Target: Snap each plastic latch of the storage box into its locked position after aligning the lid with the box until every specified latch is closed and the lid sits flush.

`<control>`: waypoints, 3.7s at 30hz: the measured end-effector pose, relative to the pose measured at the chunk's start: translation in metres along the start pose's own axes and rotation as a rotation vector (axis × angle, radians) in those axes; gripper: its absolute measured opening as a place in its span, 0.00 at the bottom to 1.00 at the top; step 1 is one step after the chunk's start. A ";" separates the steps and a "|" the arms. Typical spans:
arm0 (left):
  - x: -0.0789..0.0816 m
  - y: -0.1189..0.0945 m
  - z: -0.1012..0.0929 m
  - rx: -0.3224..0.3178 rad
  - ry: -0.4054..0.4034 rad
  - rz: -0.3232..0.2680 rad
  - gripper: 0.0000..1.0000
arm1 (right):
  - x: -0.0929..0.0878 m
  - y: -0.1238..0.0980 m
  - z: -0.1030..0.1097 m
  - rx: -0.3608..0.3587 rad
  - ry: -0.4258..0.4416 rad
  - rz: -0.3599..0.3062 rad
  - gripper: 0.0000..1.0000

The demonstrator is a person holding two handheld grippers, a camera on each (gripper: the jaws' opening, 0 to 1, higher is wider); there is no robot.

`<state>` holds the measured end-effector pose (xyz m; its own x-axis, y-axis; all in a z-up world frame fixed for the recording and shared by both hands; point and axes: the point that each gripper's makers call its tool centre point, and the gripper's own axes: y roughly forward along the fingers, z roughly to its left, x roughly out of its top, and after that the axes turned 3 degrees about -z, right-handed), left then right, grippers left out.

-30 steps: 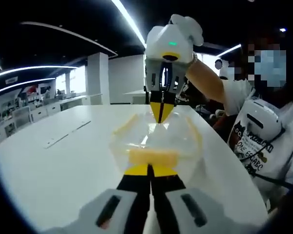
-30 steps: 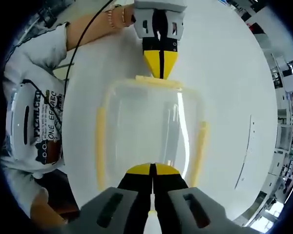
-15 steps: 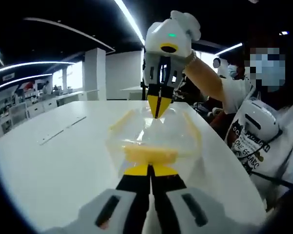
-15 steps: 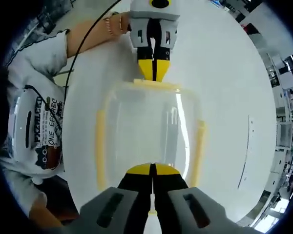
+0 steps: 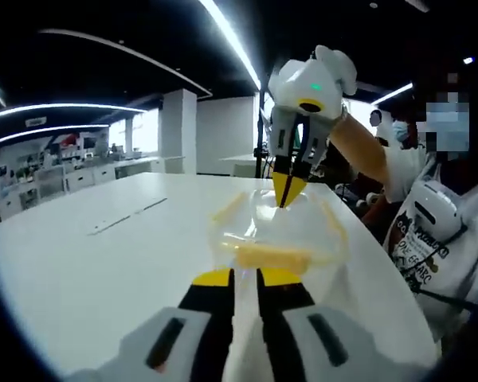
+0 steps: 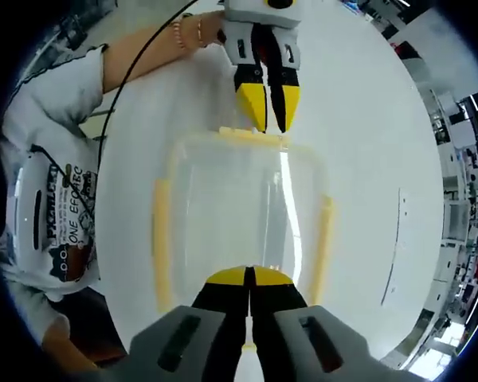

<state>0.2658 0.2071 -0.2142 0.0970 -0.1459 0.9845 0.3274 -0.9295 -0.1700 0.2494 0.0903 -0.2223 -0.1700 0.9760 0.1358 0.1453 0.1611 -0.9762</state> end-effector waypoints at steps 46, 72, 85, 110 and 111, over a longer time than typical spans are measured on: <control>0.011 0.073 -0.031 -0.186 0.157 0.964 0.00 | 0.004 -0.005 0.006 -0.107 -0.088 -0.160 0.00; 0.009 0.074 -0.032 -0.135 0.030 1.002 0.00 | 0.012 -0.003 -0.006 -0.222 -0.050 -0.238 0.00; 0.008 0.081 -0.027 -0.105 0.021 1.045 0.00 | 0.007 -0.032 -0.015 -0.484 0.186 -0.501 0.00; 0.004 0.085 -0.022 -0.056 0.021 1.129 0.00 | 0.010 -0.016 0.057 -0.749 0.413 -0.836 0.00; 0.004 0.085 -0.021 -0.054 0.023 1.135 0.00 | 0.009 -0.013 0.058 -0.770 0.414 -0.824 0.00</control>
<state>0.2747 0.1204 -0.2242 0.2942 -0.9187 0.2634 0.0206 -0.2695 -0.9628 0.1897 0.0882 -0.2179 -0.1803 0.4891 0.8534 0.7084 0.6665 -0.2322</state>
